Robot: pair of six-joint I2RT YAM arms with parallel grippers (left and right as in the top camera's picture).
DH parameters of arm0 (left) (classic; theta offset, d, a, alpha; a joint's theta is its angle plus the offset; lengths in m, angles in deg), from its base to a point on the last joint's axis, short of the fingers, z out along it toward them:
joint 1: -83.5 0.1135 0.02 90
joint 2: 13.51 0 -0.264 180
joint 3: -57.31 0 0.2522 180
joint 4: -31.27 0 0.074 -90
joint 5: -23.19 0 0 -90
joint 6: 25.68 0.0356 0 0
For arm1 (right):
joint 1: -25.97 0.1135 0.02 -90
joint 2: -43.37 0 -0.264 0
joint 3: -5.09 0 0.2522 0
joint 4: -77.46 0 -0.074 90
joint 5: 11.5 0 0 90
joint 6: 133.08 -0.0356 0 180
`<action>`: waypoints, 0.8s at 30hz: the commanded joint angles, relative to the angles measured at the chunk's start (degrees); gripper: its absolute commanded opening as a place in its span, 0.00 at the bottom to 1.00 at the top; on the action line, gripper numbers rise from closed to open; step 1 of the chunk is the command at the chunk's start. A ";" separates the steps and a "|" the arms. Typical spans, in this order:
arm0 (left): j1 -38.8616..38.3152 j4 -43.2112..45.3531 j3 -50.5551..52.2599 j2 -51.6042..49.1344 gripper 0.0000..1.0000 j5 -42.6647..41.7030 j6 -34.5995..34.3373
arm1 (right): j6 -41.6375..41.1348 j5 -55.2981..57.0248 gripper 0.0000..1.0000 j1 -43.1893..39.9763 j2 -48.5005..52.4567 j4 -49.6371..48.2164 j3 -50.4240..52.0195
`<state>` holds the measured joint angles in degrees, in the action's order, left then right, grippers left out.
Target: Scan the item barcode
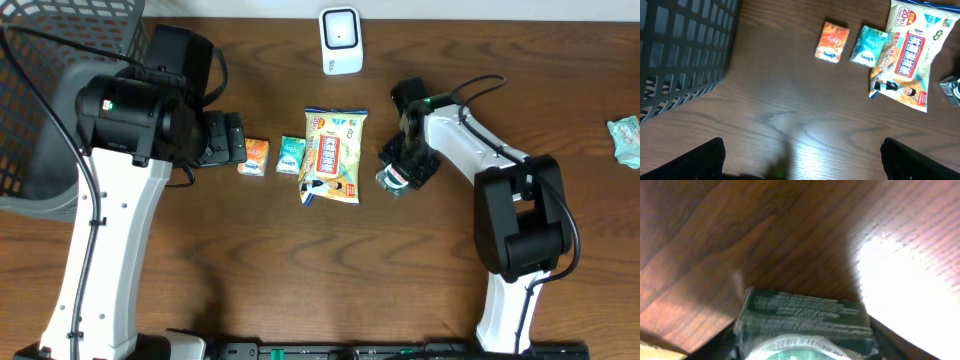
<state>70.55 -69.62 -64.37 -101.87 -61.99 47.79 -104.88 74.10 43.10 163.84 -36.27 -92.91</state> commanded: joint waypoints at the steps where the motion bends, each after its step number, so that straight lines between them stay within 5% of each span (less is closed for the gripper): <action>1: -0.02 -0.26 0.17 0.00 0.98 0.28 -0.28 | 1.90 -4.57 0.57 0.44 0.83 -0.70 1.49; 8: -0.02 -0.24 0.17 0.00 0.98 0.28 -0.28 | 7.91 -9.81 0.54 -0.98 -0.42 0.00 -1.03; 11: -0.02 -0.24 0.17 0.00 0.98 0.28 -0.28 | 12.48 -10.16 0.44 -1.31 -2.05 1.20 -2.95; 20: -0.02 -0.24 0.17 0.00 0.98 0.28 -0.28 | 22.69 -8.98 0.63 0.00 -3.13 3.96 -4.52; 24: -0.02 -0.24 0.17 0.00 0.98 0.28 -0.28 | 22.91 -5.66 0.63 1.64 -3.13 5.81 -4.39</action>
<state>70.55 -69.62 -64.37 -101.84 -61.99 47.79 -84.49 65.53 42.97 162.35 -30.96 -96.91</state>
